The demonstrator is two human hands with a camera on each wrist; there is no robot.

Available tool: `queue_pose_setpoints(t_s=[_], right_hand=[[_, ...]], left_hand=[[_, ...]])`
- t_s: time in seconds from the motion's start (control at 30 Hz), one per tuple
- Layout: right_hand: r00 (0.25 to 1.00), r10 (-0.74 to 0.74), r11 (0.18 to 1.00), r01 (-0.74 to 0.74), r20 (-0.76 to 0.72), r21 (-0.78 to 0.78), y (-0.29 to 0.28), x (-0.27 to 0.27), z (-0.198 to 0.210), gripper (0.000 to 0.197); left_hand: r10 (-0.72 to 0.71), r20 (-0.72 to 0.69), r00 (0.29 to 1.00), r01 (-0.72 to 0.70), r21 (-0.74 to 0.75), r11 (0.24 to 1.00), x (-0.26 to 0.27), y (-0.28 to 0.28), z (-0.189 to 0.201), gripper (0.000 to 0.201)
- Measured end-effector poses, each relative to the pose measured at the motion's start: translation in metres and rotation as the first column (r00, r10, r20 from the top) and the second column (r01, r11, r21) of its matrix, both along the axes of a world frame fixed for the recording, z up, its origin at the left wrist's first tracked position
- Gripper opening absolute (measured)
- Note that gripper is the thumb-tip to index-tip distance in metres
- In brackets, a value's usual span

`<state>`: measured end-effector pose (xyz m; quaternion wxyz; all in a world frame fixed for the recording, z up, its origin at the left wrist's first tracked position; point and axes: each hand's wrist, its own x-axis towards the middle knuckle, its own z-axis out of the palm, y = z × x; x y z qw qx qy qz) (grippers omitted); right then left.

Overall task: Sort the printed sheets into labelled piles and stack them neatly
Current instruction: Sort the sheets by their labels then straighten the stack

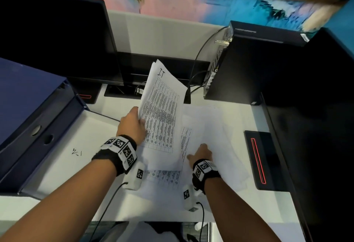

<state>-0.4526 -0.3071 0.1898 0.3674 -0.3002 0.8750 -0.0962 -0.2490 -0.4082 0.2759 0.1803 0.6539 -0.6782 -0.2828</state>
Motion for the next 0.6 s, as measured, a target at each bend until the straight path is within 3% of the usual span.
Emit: queue_pose_setpoints(t_s=[0.07,0.17,0.27,0.33,0.53,0.6], right_hand=[[0.999,0.016,1.000,-0.016,-0.039,-0.008,0.002,-0.011,0.004,0.059],[0.963,-0.011,0.998,0.025,-0.269,0.052,0.005,-0.042,0.012,0.053],[0.953,-0.070,0.989,0.104,-0.294,0.102,0.005,-0.055,0.013,0.081],[0.962,-0.039,0.991,0.071,-0.271,0.111,0.002,-0.049,0.007,0.098],[0.959,-0.076,0.984,0.116,-0.275,0.132,-0.003,-0.046,-0.002,0.125],[0.954,-0.060,0.983,0.107,-0.294,0.147,-0.003,-0.046,-0.002,0.124]], left_hand=[[0.011,-0.024,1.000,-0.010,0.016,1.000,0.003,0.001,0.000,0.005],[0.010,-0.040,0.999,-0.010,0.011,1.000,0.010,0.002,0.003,0.008],[0.025,-0.066,0.998,-0.024,0.019,1.000,0.014,0.003,0.004,0.008],[0.030,-0.086,0.996,-0.027,0.040,0.999,0.016,0.002,0.005,0.006],[0.050,-0.110,0.993,-0.043,0.061,0.997,0.023,0.001,0.006,0.006],[0.060,-0.118,0.991,-0.051,0.073,0.996,0.024,0.002,0.006,0.006]])
